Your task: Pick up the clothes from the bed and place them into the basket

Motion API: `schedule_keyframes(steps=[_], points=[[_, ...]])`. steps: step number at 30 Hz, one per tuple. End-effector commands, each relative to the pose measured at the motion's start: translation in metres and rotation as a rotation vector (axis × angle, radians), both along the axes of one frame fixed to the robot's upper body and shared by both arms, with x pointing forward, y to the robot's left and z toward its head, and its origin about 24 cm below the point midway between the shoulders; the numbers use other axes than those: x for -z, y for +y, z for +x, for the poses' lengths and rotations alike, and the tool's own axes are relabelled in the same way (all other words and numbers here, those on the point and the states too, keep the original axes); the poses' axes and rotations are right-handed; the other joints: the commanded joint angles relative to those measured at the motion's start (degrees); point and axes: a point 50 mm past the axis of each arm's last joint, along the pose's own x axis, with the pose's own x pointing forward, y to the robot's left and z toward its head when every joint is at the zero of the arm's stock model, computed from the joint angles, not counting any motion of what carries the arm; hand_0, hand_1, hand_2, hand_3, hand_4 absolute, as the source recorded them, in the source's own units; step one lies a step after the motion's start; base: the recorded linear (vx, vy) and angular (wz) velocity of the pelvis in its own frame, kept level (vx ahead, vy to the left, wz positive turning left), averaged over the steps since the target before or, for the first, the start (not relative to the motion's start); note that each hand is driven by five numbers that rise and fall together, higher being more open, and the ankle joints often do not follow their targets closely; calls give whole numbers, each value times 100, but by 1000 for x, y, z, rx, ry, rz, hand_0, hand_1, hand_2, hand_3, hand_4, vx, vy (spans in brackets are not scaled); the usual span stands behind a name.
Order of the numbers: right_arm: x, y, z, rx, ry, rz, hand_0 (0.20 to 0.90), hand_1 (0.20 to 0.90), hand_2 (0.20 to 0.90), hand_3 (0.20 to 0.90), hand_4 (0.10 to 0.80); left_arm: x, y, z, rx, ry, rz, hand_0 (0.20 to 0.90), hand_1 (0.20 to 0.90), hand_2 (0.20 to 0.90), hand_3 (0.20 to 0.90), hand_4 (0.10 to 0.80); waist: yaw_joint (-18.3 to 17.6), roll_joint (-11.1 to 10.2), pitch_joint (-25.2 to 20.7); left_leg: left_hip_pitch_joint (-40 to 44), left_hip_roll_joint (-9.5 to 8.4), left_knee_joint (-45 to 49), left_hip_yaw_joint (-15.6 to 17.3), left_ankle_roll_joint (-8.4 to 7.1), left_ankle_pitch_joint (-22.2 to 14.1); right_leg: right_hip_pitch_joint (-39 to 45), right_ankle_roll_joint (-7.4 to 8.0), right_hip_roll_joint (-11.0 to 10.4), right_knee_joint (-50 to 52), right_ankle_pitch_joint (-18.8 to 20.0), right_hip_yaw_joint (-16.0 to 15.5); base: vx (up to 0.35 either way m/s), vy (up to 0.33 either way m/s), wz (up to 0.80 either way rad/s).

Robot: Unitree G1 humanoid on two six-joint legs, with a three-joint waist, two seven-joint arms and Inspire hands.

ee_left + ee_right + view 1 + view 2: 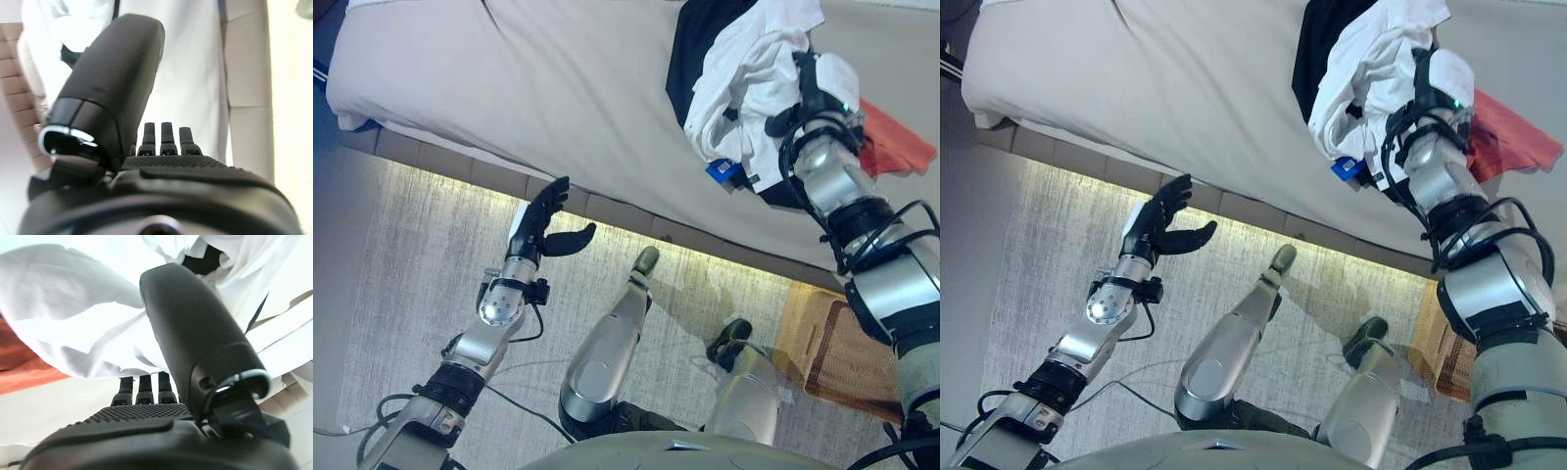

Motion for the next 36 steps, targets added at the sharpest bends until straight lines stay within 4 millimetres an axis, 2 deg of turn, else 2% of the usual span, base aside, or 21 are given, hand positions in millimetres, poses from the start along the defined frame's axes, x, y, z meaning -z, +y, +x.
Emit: schedule_keyframes(steps=[1, 7, 8, 9, 10, 11, 17, 23, 27, 33, 36], points=[[-61, 0, -6, 13, -163, -80, 900, 900, 900, 900, 800, -30, 11, -10, -20, -172, -73, 900, 900, 900, 900, 800, 100, -45, -203, -487, 2, 727, -147, 259, -636, -463, -247, 161, 674, 112, 340, -26, -27, 8], [-66, -13, -7, 86, -112, -92, 900, 900, 900, 900, 800, -33, 18, -16, -11, -179, -73, 900, 900, 900, 900, 800, 198, -27, -203, -779, -74, 1128, -187, 347, -751, -768, -343, 227, 1139, -98, 290, -17, -41, 8], [-67, -16, -7, 104, -100, -109, 799, 799, 799, 782, 682, -32, 20, -19, -3, -180, -74, 900, 900, 900, 900, 800, 226, -11, -203, -818, -95, 1199, -219, 358, -766, -824, -363, 241, 1246, -140, 288, -11, -50, -1], [-68, -17, -8, 113, -94, -119, 580, 580, 580, 527, 427, -32, 20, -20, 3, -179, -74, 900, 900, 900, 900, 800, 241, -4, -203, -826, -109, 1226, -224, 365, -776, -833, -373, 244, 1282, -172, 278, -7, -54, 1], [-68, -17, -8, 117, -94, -123, 427, 427, 427, 348, 248, -32, 20, -20, 4, -179, -74, 900, 900, 900, 900, 800, 245, -1, -203, -834, -114, 1245, -230, 369, -781, -841, -379, 249, 1307, -184, 270, -3, -57, 1], [-70, -18, -8, 119, -97, -122, 300, 300, 300, 200, 100, -32, 20, -21, 8, -179, -73, 900, 900, 900, 900, 800, 249, -1, -203, -843, -121, 1280, -246, 374, -783, -855, -387, 264, 1355, -197, 260, -4, -60, 3], [-73, -15, -10, 112, -127, -140, 300, 300, 300, 200, 100, -30, 22, -23, 23, -169, -62, 900, 900, 900, 900, 800, 239, -47, -203, -659, -70, 1177, -270, 374, -754, -685, -402, 322, 1269, -200, 178, -10, -42, 2], [-78, -13, -12, 99, -164, -168, 300, 300, 300, 200, 100, -27, 22, -21, 32, -152, -47, 900, 900, 900, 900, 800, 159, -164, -203, -131, 92, 791, -215, 347, -685, -173, -393, 353, 890, -129, 112, -11, -22, -4], [-84, -20, -16, 113, -183, -168, 300, 300, 300, 200, 100, -26, 21, -19, 31, -141, -39, 900, 900, 900, 900, 800, 110, -251, -203, 390, 204, 484, -153, 314, -659, 326, -381, 356, 537, -74, 77, 6, -8, -4], [-94, -35, -25, 144, -222, -152, 300, 300, 300, 200, 100, -22, 25, -19, 7, -119, -44, 900, 900, 900, 900, 800, 55, -287, -206, 838, 264, 294, -95, 253, -660, 787, -403, 336, 313, -82, 66, 12, 11, -8], [-93, -37, -27, 139, -219, -158, 300, 300, 300, 200, 100, -17, 27, -18, 1, -87, -48, 900, 900, 900, 900, 800, 12, -331, -324, 1115, 345, 107, -76, 229, -648, 1070, -399, 337, 65, -24, 42, 34, -7, -2]])
